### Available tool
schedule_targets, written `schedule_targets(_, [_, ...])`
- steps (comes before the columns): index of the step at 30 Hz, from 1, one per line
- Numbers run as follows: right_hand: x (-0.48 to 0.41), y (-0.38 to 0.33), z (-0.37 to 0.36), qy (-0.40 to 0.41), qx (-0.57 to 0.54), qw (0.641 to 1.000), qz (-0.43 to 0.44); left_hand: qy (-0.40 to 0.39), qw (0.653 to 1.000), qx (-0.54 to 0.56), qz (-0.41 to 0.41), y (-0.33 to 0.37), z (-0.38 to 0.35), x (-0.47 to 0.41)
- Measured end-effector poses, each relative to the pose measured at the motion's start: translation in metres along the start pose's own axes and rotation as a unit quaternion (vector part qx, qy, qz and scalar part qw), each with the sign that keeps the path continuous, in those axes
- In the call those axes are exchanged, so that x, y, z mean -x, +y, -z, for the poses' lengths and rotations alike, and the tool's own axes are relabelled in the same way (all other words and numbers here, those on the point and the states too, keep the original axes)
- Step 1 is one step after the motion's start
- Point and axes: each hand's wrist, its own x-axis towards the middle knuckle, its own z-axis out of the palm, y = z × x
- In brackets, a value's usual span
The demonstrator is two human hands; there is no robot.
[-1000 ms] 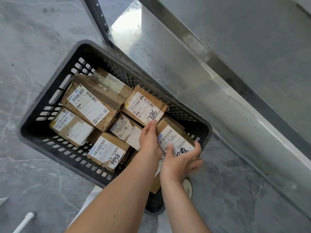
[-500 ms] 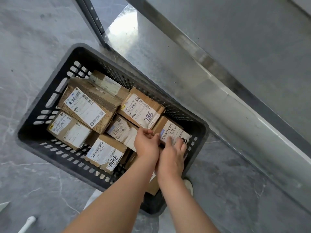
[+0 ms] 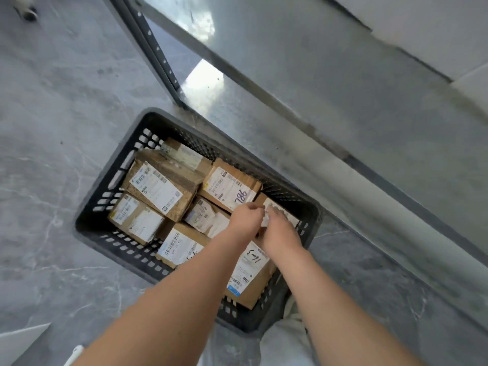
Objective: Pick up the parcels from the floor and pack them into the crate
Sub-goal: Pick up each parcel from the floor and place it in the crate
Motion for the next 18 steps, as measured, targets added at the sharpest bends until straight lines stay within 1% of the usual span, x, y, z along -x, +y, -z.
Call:
schedule_targets(2, [0.024, -0.028, 0.034, 0.047, -0.008, 0.998, 0.032, 0.024, 0.998, -0.01, -0.056, 0.026, 0.003, 0.033])
schedule_targets(4, [0.058, -0.055, 0.075, 0.068, 0.01, 0.996, 0.064, 0.046, 0.994, -0.007, -0.098, 0.053, 0.016, 0.07])
schedule_targets(5, [0.079, -0.067, 0.096, 0.074, 0.013, 0.993, 0.087, 0.053, 0.991, -0.023, -0.12, 0.07, 0.026, 0.092])
schedule_targets(7, [0.128, -0.089, 0.136, 0.073, 0.023, 0.986, 0.15, 0.059, 0.978, -0.082, -0.18, 0.107, 0.051, 0.138])
schedule_targets(9, [0.182, -0.114, 0.181, 0.084, 0.051, 0.968, 0.232, 0.097, 0.96, -0.108, -0.238, 0.151, 0.08, 0.198])
schedule_targets(11, [0.237, -0.142, 0.229, 0.143, 0.095, 0.934, 0.314, 0.168, 0.932, -0.12, -0.299, 0.197, 0.108, 0.271])
schedule_targets(13, [0.301, -0.171, 0.277, 0.213, 0.119, 0.886, 0.393, 0.257, 0.889, -0.13, -0.357, 0.236, 0.129, 0.348])
schedule_targets(16, [0.403, -0.213, 0.334, 0.301, 0.062, 0.822, 0.48, 0.373, 0.817, -0.093, -0.429, 0.277, 0.15, 0.456])
schedule_targets(18, [0.456, -0.236, 0.363, 0.354, 0.031, 0.783, 0.511, 0.427, 0.773, -0.077, -0.464, 0.299, 0.161, 0.514])
